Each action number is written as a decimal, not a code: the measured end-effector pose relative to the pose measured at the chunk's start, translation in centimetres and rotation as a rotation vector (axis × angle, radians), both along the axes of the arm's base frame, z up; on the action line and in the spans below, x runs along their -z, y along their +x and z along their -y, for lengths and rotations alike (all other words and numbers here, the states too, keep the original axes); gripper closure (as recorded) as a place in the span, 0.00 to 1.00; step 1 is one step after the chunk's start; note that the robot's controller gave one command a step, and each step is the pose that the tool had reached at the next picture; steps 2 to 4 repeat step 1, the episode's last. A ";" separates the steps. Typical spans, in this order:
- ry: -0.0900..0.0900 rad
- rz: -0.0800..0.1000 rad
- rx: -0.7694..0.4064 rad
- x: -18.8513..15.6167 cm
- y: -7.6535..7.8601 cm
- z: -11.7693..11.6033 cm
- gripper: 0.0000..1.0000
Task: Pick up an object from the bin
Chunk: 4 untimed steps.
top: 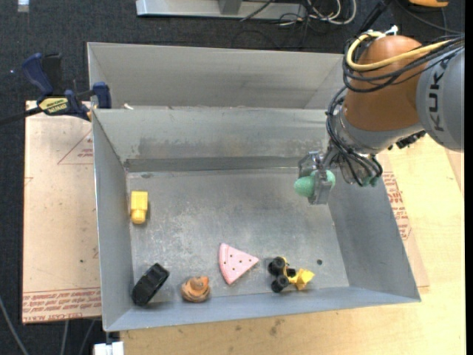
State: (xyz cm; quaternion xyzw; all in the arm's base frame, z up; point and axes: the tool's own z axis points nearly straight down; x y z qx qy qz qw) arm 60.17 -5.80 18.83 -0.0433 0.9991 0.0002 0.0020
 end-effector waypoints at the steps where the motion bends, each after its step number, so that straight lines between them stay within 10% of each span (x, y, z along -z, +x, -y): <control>1: 0.001 -0.007 0.004 -4.9 -0.6 0.2 1.00; 4: 0.001 -0.007 0.004 -4.9 -0.6 0.2 1.00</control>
Offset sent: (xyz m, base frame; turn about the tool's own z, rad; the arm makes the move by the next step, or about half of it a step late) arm -0.0034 0.0070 0.1287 0.0108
